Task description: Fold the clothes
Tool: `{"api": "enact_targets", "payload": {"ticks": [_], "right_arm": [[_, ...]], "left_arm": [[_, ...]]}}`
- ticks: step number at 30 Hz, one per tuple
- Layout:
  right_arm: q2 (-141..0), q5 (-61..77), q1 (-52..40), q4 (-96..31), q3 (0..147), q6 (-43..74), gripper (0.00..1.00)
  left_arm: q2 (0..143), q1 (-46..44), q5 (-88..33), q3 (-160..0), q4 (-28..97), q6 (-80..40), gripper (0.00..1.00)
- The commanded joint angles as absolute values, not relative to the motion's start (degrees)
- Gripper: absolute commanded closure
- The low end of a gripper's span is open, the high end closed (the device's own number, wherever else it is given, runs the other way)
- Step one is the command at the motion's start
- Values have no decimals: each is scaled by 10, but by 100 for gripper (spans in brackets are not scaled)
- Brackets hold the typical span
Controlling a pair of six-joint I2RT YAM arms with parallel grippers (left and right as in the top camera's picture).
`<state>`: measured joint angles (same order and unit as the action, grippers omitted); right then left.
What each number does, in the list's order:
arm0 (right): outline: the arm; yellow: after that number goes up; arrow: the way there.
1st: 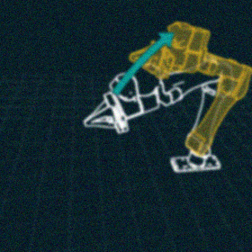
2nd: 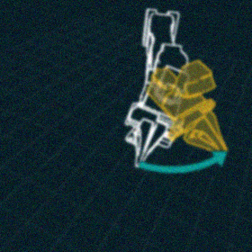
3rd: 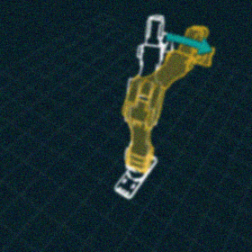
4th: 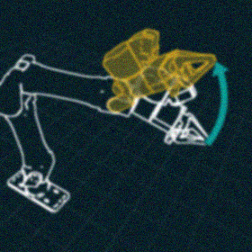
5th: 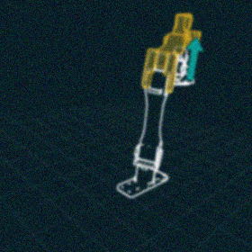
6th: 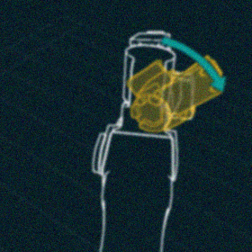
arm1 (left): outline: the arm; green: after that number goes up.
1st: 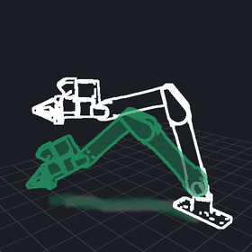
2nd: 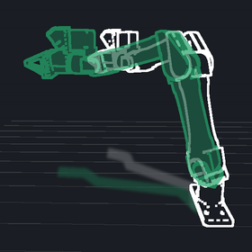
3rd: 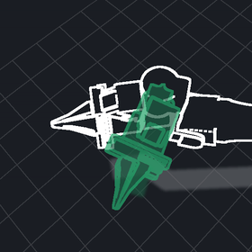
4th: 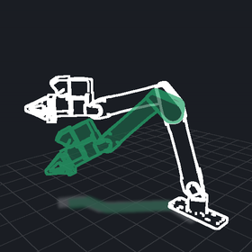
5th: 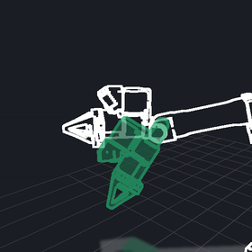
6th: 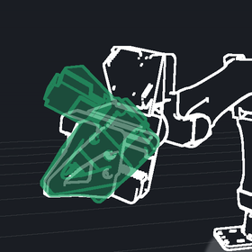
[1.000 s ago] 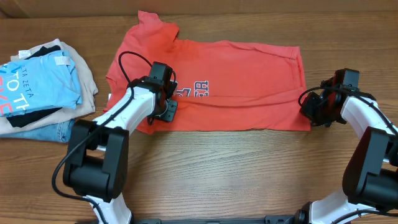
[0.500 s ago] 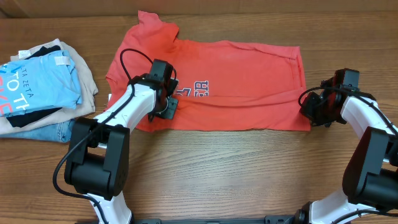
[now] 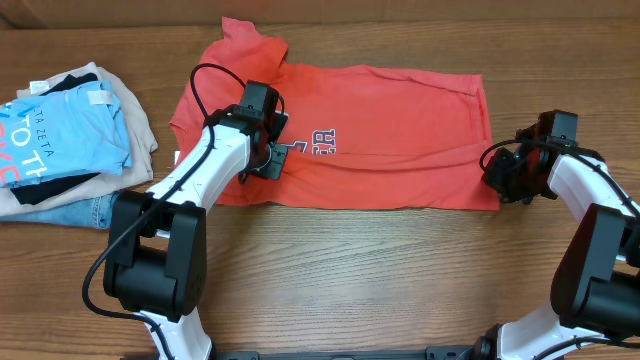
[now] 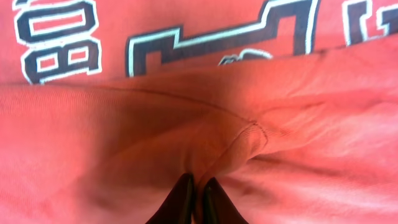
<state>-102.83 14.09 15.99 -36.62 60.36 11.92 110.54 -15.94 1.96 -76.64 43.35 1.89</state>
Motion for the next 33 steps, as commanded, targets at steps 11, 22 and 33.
{"api": "enact_targets", "payload": {"ticks": [11, 22, 33], "right_arm": [[-1028, 136, 156, -363, 601, 115, 84], [-1028, 136, 156, -362, 601, 115, 84], [-1028, 143, 156, -371, 601, 115, 84]], "left_arm": [[1107, -161, 34, -779, 359, 8, 90], [1112, -161, 31, -778, 357, -4, 62], [1086, -85, 45, -779, 467, -125, 65]]}}
